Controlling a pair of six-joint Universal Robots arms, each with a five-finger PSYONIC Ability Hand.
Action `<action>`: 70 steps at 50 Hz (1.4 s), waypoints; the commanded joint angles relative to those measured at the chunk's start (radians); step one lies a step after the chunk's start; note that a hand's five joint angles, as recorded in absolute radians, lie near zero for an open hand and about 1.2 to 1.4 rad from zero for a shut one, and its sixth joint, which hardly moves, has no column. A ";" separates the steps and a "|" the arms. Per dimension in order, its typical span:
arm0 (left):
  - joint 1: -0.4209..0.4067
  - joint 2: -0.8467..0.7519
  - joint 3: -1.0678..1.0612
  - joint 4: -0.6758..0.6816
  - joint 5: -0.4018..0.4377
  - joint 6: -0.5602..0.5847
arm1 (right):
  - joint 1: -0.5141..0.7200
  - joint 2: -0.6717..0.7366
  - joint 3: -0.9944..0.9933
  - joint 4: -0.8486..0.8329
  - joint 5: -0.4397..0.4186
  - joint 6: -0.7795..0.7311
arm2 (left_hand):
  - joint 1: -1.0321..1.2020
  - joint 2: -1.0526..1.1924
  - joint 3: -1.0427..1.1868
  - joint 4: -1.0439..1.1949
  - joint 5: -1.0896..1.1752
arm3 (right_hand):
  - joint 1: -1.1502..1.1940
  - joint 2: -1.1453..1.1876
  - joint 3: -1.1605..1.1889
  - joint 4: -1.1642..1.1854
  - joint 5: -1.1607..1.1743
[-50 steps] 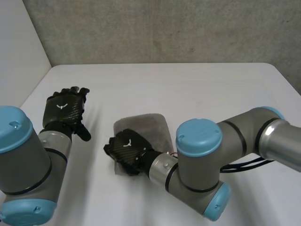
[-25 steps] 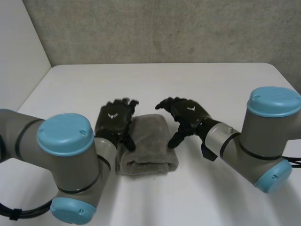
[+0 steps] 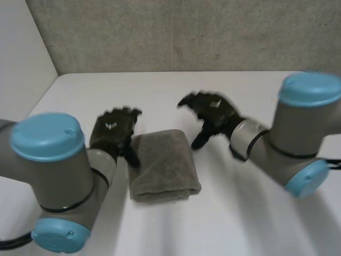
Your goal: Fold the towel.
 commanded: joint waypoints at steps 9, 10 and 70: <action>0.188 0.354 0.244 -0.319 0.013 0.000 | -0.216 -0.408 -0.032 0.070 0.252 0.001 | 0.014 0.027 0.041 0.043 -0.010 | -0.074 -0.076 -0.042 -0.062 -0.072; 0.200 0.368 0.262 -0.351 0.019 0.002 | -0.229 -0.418 -0.044 0.112 0.252 0.001 | 0.011 0.024 0.038 0.040 -0.013 | -0.074 -0.076 -0.042 -0.062 -0.072; 0.191 0.416 0.232 -0.378 0.122 0.060 | -0.197 -0.452 -0.005 0.189 0.246 -0.107 | -0.004 0.010 0.023 0.025 -0.028 | -0.074 -0.076 -0.042 -0.062 -0.072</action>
